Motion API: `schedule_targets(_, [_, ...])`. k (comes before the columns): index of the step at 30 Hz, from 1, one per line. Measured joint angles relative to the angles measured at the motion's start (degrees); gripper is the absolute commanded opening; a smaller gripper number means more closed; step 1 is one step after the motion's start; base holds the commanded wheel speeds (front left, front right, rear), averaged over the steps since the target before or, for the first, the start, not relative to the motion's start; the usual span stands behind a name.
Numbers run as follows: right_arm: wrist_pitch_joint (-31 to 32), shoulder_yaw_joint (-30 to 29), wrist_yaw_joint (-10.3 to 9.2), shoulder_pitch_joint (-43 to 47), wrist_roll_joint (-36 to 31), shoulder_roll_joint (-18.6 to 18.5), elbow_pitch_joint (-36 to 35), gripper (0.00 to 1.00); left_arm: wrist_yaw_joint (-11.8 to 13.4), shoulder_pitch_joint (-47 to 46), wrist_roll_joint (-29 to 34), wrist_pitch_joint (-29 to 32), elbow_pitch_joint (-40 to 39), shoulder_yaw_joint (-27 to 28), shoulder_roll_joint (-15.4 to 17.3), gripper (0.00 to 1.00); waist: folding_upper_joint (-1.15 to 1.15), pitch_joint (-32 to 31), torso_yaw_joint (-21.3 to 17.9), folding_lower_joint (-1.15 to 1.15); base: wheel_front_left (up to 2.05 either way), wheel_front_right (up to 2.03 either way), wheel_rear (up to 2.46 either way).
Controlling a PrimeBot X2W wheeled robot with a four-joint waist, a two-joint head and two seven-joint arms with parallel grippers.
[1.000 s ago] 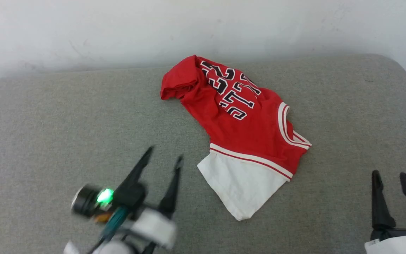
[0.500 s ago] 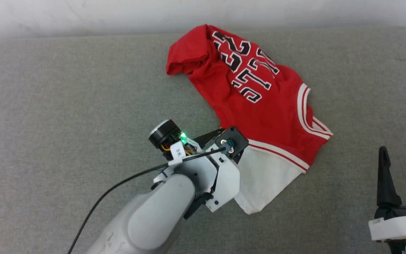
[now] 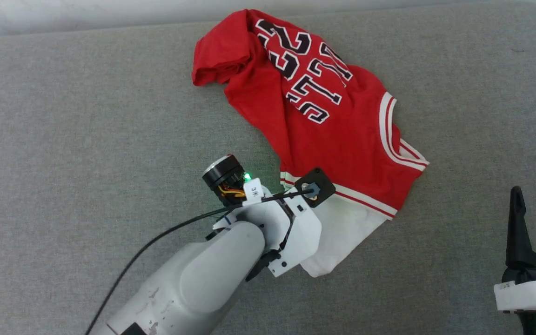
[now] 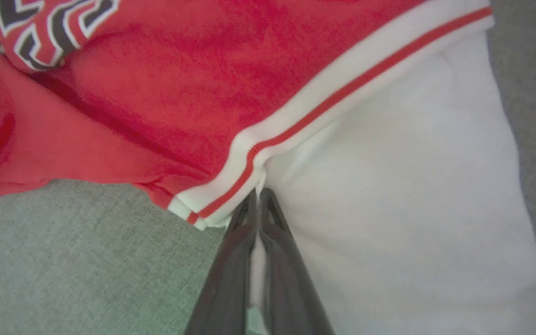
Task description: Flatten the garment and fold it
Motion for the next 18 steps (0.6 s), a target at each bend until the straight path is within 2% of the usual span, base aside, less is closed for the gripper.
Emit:
schedule_targets(5, [-0.10, -0.01, 0.00, 0.03, 0.00, 0.01, 0.40, 1.00, 0.13, 1.64, -3.69, -3.86, -0.97, 1.89, 0.41, 0.00, 0.00, -1.74, 0.44, 0.01, 0.00, 0.00, 0.00])
schedule_targets(11, [0.68, -0.12, 0.00, 0.84, -0.01, 0.01, 0.32, 1.00, 4.82, 10.08, -12.72, -8.92, -12.06, 10.07, 0.82, 0.00, 0.00, -5.15, 2.55, 0.00, 0.00, 0.00, 0.00])
schedule_targets(13, [1.10, -0.34, 0.00, 1.20, -0.01, 0.00, 0.11, 1.00, 7.17, 14.90, -14.85, -8.90, -17.08, 12.98, 3.25, 0.00, 0.00, -6.17, 3.42, -0.01, 0.00, 0.00, 0.00])
schedule_targets(18, [2.14, -0.74, 0.00, 1.91, -0.01, 0.01, -0.92, 1.00, 15.64, 30.04, -18.14, -7.95, -26.49, 24.15, 16.21, 0.00, 0.00, -7.81, 5.67, -0.01, 0.00, 0.00, 0.00])
